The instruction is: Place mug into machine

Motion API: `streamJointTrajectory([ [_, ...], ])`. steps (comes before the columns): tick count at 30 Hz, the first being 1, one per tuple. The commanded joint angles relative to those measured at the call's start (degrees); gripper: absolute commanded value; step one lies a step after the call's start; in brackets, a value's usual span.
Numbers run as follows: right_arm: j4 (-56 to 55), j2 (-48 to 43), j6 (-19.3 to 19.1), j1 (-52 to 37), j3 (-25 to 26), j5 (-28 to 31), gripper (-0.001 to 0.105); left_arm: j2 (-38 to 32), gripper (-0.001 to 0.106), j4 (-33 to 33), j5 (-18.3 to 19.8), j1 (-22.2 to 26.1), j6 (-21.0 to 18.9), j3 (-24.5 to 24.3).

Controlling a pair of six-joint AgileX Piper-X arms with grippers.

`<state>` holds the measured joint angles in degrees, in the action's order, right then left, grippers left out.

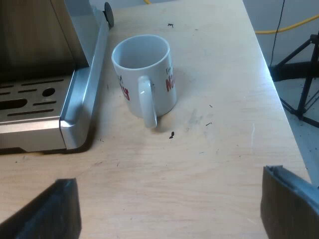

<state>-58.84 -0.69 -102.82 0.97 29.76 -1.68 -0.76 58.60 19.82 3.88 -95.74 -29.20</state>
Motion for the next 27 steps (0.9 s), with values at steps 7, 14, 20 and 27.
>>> streamJointTrajectory([
  [7,0.55,-2.29,-0.15,0.05,0.13,0.06,0.084,-7.81,0.071,-0.81,0.41,-0.21,-0.52,-0.02],
  [14,0.55,-2.29,0.14,0.05,0.13,0.06,0.082,-7.81,0.071,-0.81,0.41,-0.21,-0.52,-0.02],
  [20,0.55,-2.29,0.12,0.05,0.13,0.06,0.082,-7.81,0.071,-0.81,0.41,-0.21,-0.52,-0.02],
  [27,0.55,-2.29,0.12,0.05,0.13,0.06,0.082,-7.81,0.071,-0.81,0.41,-0.21,-0.82,-0.02],
])
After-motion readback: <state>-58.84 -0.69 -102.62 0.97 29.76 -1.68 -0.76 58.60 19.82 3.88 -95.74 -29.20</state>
